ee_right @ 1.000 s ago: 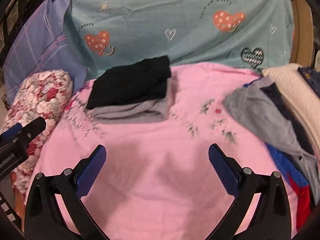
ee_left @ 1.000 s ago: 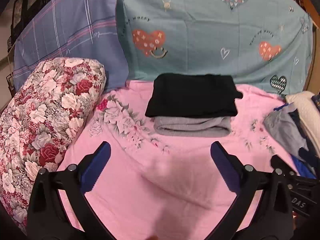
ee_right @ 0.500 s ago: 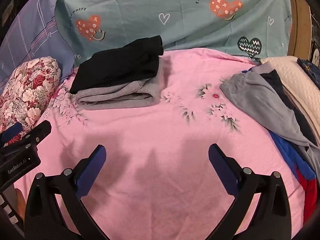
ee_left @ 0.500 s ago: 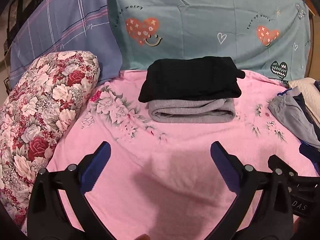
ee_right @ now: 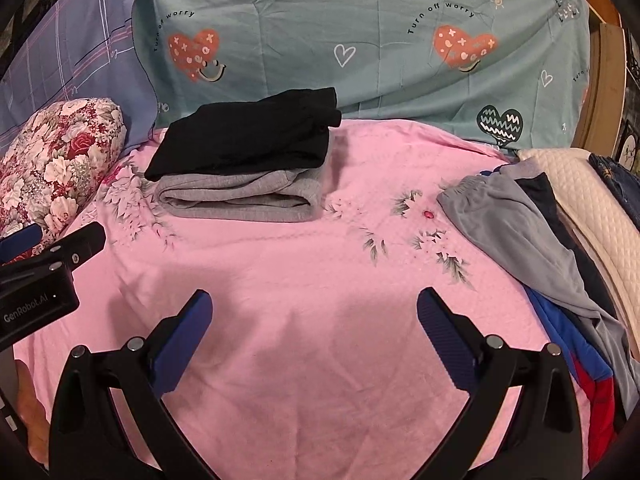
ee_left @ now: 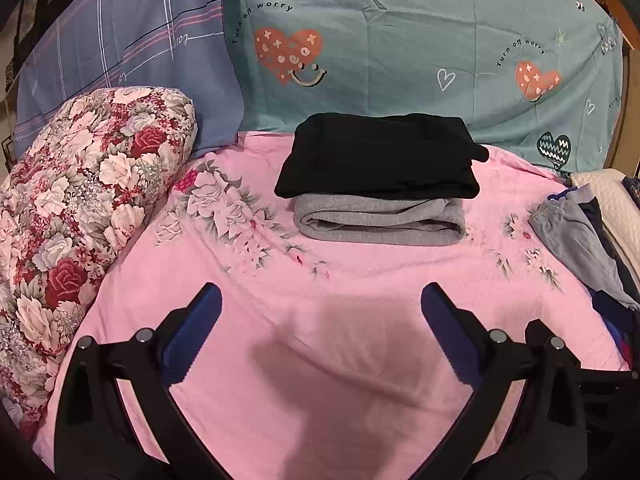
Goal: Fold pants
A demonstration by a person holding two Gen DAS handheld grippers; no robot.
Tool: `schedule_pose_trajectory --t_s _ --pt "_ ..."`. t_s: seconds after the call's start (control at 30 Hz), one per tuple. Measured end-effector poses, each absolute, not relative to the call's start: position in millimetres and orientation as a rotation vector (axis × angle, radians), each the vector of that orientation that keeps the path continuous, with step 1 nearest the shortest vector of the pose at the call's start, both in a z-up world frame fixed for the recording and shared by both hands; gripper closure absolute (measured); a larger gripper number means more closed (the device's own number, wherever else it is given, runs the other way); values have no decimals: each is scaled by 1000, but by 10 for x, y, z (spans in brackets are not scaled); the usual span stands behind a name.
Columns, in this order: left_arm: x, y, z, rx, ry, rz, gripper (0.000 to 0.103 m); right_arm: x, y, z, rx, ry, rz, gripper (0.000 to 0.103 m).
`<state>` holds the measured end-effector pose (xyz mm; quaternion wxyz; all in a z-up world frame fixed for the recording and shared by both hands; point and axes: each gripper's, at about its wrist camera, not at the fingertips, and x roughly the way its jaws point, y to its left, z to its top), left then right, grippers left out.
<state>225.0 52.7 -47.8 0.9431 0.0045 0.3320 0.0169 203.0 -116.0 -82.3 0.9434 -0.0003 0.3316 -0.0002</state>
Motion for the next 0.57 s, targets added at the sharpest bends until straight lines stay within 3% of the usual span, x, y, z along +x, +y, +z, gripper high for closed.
schedule_pose_trajectory --t_s 0.57 --pt "2242 569 -479 -12 684 44 2 1997 -1150 -810 0 670 3 1"
